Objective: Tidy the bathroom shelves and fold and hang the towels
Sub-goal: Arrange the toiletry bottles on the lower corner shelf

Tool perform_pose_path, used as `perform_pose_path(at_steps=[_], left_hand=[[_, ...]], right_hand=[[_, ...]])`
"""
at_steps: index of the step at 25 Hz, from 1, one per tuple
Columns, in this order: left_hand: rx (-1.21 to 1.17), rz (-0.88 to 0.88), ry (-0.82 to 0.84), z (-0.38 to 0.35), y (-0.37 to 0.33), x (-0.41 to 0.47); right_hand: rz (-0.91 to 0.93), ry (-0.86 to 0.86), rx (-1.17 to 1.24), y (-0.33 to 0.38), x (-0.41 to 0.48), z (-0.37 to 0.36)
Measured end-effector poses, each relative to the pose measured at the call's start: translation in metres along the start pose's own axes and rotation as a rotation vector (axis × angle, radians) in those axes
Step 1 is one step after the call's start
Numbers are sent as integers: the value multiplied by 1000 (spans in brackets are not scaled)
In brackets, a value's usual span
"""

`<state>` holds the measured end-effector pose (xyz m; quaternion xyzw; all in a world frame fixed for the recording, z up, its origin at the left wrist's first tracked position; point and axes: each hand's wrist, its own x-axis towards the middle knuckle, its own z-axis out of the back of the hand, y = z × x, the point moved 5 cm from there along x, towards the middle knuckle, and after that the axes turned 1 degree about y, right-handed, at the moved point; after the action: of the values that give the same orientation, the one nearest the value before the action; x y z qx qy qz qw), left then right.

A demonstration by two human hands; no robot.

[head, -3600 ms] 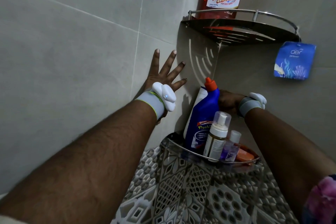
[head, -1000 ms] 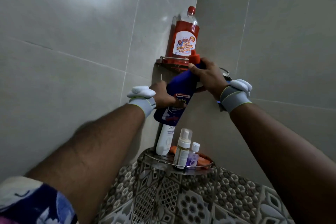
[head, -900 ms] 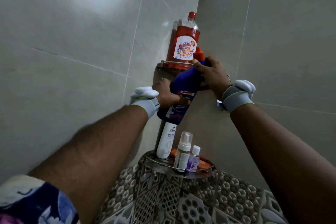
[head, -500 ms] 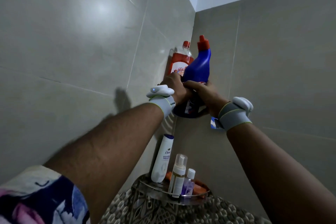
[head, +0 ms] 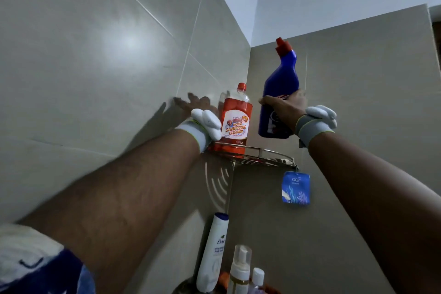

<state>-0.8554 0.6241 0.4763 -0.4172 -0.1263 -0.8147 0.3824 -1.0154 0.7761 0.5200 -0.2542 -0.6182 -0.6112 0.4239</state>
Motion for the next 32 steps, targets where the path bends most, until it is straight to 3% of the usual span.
perform_pose_path(at_steps=[2, 5, 14, 17, 28, 32], left_hand=[[216, 50, 14, -13, 18, 5], [323, 86, -32, -28, 16, 6], [723, -58, -81, -47, -2, 25], [758, -103, -39, -54, -4, 38], [727, -14, 34, -61, -2, 52], [689, -90, 39, -49, -11, 35]], right_hand=[[-46, -18, -51, -12, 13, -2], [-128, -8, -89, -33, 25, -10], [-215, 69, -234, -84, 33, -51], [-263, 88, -263, -98, 39, -56], [-373, 202, -252, -114, 53, -66], [-397, 238, -192, -119, 58, -74]])
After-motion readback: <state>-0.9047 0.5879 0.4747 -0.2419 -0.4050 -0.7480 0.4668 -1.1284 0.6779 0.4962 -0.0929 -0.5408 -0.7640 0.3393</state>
